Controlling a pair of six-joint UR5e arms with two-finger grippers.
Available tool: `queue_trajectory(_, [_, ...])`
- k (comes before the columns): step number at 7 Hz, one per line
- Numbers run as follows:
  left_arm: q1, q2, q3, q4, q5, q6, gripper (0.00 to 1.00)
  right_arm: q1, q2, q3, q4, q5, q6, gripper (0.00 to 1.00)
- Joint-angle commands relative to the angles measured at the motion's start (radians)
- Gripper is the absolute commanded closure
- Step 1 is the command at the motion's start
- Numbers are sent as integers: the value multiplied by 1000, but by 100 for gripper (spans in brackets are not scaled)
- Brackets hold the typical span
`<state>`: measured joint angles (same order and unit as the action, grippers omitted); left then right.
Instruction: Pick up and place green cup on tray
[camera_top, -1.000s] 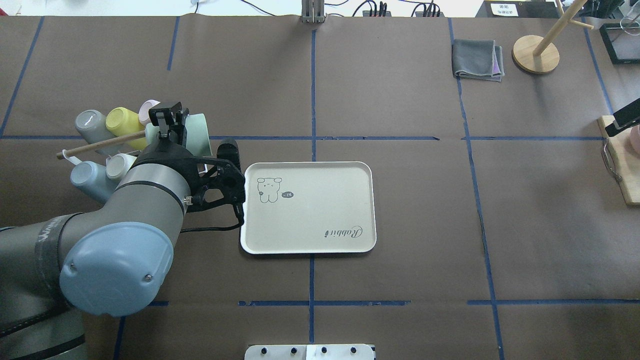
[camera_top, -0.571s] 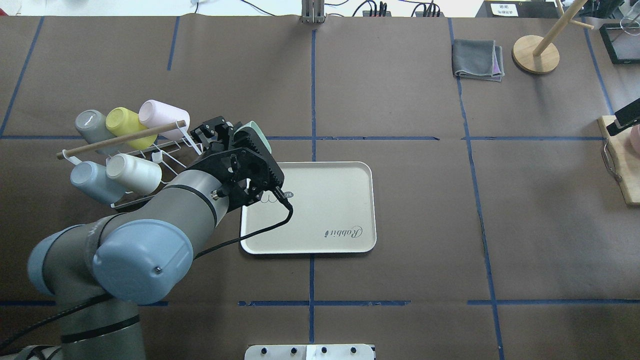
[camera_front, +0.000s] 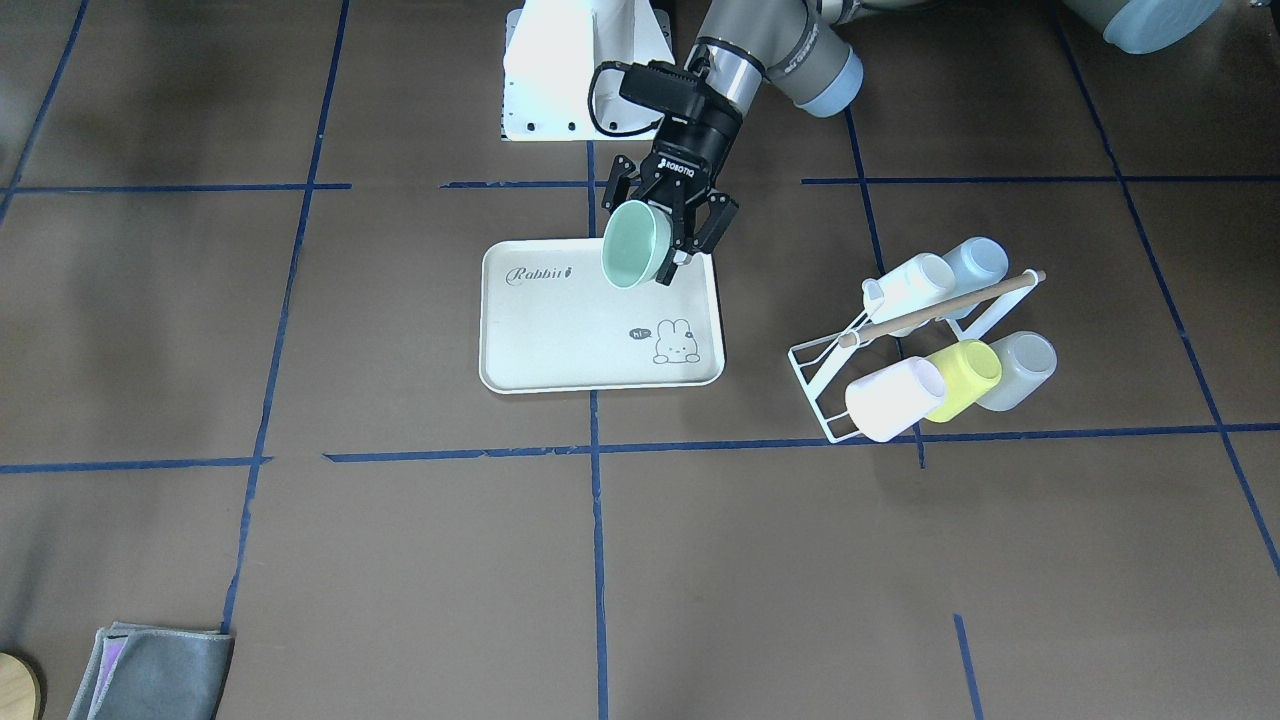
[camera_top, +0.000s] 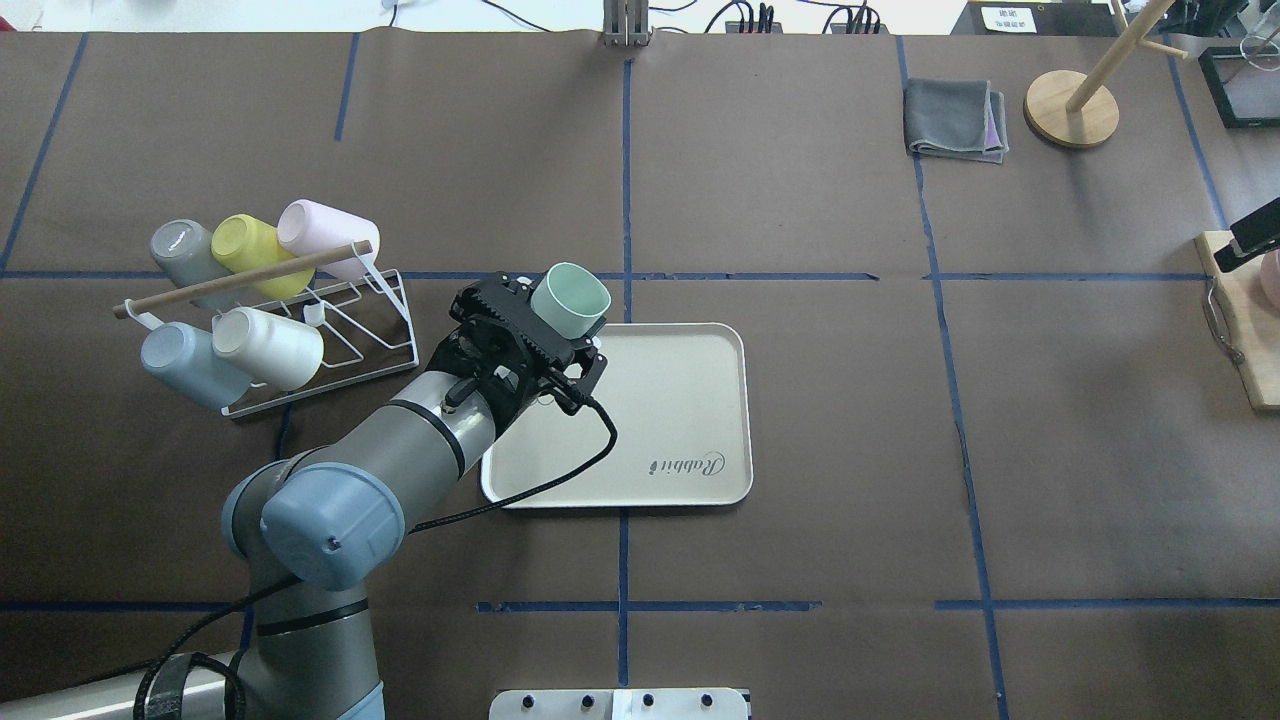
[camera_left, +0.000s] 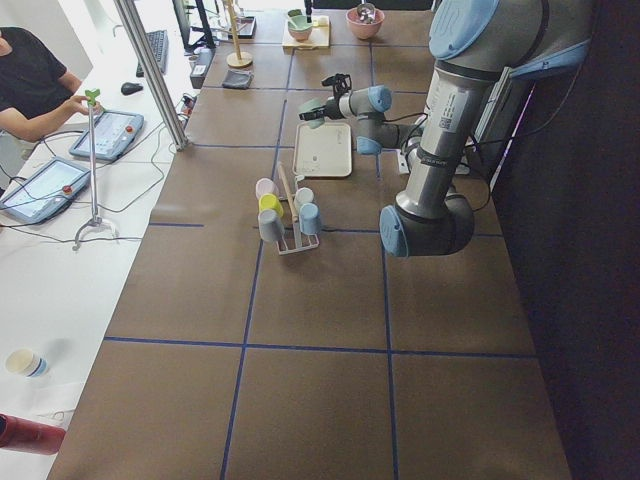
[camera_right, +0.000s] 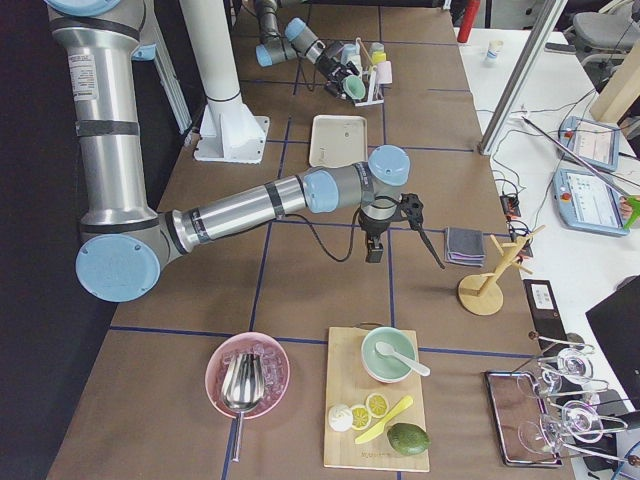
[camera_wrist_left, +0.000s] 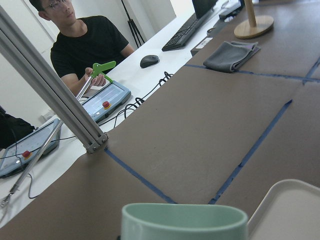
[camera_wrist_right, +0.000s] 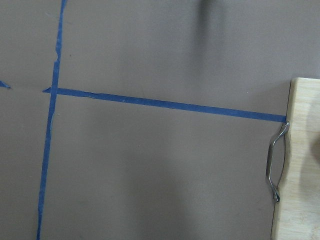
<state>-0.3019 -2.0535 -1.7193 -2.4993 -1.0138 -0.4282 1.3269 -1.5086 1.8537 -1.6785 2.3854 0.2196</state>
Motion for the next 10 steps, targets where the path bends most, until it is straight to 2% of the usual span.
queue_trajectory(1, [15, -45, 142, -191, 1, -27, 66, 0, -1, -1, -1, 0, 3, 0])
queue_trajectory(3, [46, -69, 271, -376, 14, -120, 68, 0, -1, -2, -1, 0, 1, 0])
queue_trajectory(7, [50, -103, 369, -380, 15, -118, 68, 0, -2, -5, -1, 0, 1, 0])
queue_trajectory(10, [50, -120, 398, -383, 31, -118, 68, 0, -2, -4, -1, 0, 3, 0])
